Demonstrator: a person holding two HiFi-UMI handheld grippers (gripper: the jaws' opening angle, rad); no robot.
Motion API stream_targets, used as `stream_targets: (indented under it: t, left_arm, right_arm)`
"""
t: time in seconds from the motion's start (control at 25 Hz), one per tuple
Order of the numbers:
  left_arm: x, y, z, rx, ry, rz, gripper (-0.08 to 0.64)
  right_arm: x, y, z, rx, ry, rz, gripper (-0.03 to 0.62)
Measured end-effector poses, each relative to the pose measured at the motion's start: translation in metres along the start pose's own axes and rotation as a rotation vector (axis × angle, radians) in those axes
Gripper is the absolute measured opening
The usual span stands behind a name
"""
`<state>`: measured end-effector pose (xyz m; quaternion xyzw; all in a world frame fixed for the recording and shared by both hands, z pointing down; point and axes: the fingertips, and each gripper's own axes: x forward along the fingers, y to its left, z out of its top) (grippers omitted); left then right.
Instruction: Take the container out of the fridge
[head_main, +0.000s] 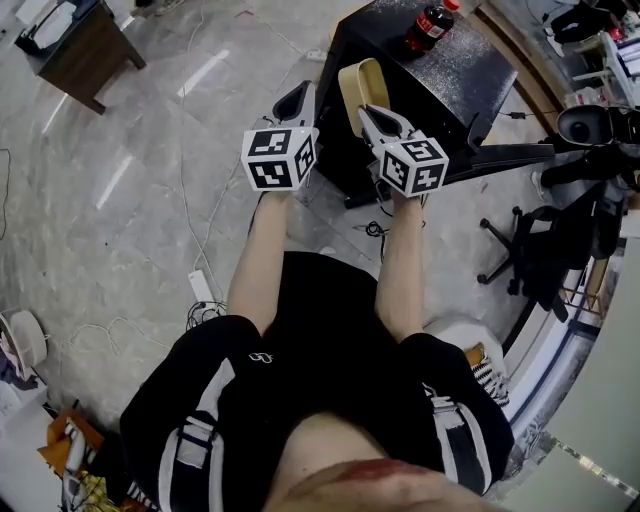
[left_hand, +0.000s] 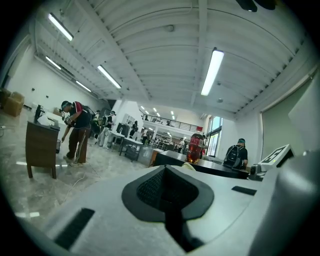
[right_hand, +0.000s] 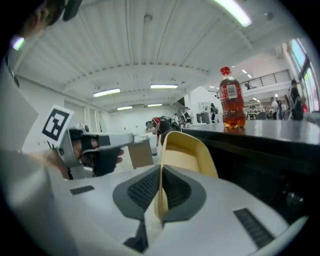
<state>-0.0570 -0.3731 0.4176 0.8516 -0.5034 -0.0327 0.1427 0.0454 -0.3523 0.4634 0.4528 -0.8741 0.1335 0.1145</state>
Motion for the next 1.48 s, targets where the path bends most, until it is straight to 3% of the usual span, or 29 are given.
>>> stream_targets:
  t: [0.12,0.28,0.48,1.0,1.48]
  left_arm:
    - [-0.008,-0.005,0.005,0.019,-0.010,0.001,0.008]
    - [-0.016,-0.009,0.011,0.044,-0.019,0.005,0.008]
    - [-0.021,-0.016,0.013,0.072,-0.017,0.003,0.008]
    - [-0.018,-0.022,0.009,0.062,-0.021,-0.002,0.008]
    - [-0.014,-0.022,0.010,0.055,-0.033,0.001,0.008]
  right_arm:
    - [-0.009,0.009,0.010,0.143,-0.124,0.085,0.018]
    - [-0.022,0.014,0.027,0.253,-0.277,0.151,0.018]
    - [-0.036,0.022,0.039,0.245,-0.396,0.181,0.018]
    - [-0.048,0.015,0.052,0.223,-0.464,0.156,0.018]
    - [-0.043,0.010,0.051,0.203,-0.453,0.148,0.018]
